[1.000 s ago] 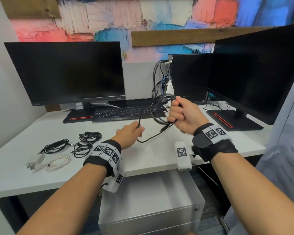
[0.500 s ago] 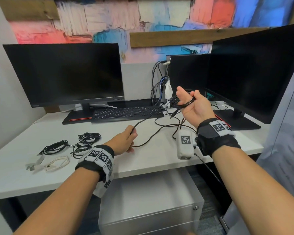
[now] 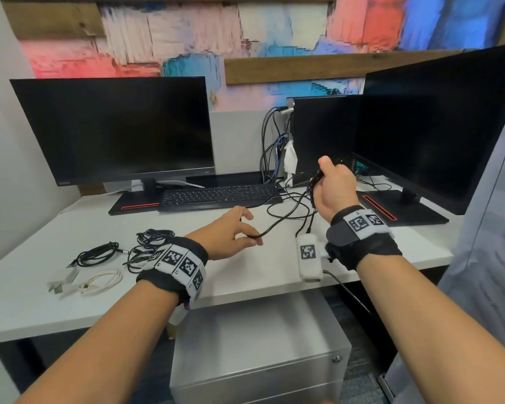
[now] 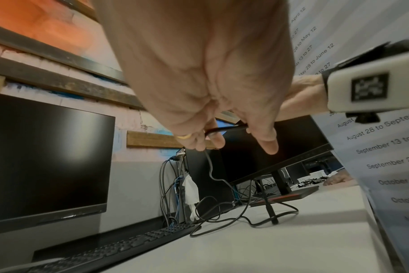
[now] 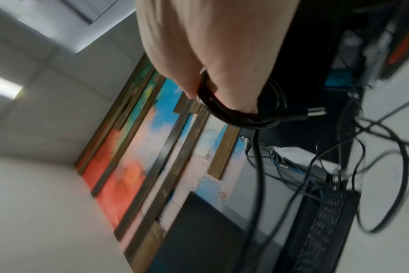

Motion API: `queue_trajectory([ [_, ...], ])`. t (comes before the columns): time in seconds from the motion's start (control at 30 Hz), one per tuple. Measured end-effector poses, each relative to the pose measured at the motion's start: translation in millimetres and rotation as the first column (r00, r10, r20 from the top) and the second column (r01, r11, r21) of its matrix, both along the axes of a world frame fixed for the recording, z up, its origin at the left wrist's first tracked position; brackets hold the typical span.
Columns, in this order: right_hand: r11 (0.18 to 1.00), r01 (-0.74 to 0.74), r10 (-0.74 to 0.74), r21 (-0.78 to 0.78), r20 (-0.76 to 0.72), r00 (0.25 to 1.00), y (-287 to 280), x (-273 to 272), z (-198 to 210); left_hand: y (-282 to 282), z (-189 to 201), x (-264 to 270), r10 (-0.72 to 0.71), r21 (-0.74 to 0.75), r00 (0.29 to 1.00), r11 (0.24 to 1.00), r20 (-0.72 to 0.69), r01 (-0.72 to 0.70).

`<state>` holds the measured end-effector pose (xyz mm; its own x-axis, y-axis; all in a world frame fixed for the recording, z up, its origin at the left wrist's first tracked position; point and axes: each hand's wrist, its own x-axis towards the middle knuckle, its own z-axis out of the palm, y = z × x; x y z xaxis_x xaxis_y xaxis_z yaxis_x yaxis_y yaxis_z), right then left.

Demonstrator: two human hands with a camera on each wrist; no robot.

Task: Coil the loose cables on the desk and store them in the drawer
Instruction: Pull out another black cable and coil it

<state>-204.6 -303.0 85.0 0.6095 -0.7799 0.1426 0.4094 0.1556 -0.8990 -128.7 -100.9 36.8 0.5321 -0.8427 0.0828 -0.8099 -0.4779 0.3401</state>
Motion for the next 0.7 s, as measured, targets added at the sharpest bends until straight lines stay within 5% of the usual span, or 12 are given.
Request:
queue_trajectory([
  [0.07, 0.966, 0.031, -0.063, -0.255, -0.119, 0.991, 5.6, -0.6, -5.0, -1.8, 2.3, -1.3, -0.024, -0.019, 1.000, 1.000, 0.018, 0.025],
  [0.3, 0.746, -0.115, -0.172, -0.657, -0.356, 0.919, 7.8, 6.1, -25.1, -9.8, 6.5, -4.8, -0.062, -0.195, 0.991, 0.977, 0.123, 0.085],
  [0.5, 0.625, -0.448, -0.049, -0.639, -0.605, 0.795, 9.8, 1.4, -36.6, -8.6, 17.7, 9.8, 0.109, -0.483, 0.971, 0.876, 0.213, 0.007],
  [0.7, 0.516, -0.576, 0.016, -0.634, -0.665, 0.746, 7.5, -10.2, -27.0, -4.1, 15.6, 21.0, 0.269, -0.488, 0.963, 0.845, 0.030, -0.221],
])
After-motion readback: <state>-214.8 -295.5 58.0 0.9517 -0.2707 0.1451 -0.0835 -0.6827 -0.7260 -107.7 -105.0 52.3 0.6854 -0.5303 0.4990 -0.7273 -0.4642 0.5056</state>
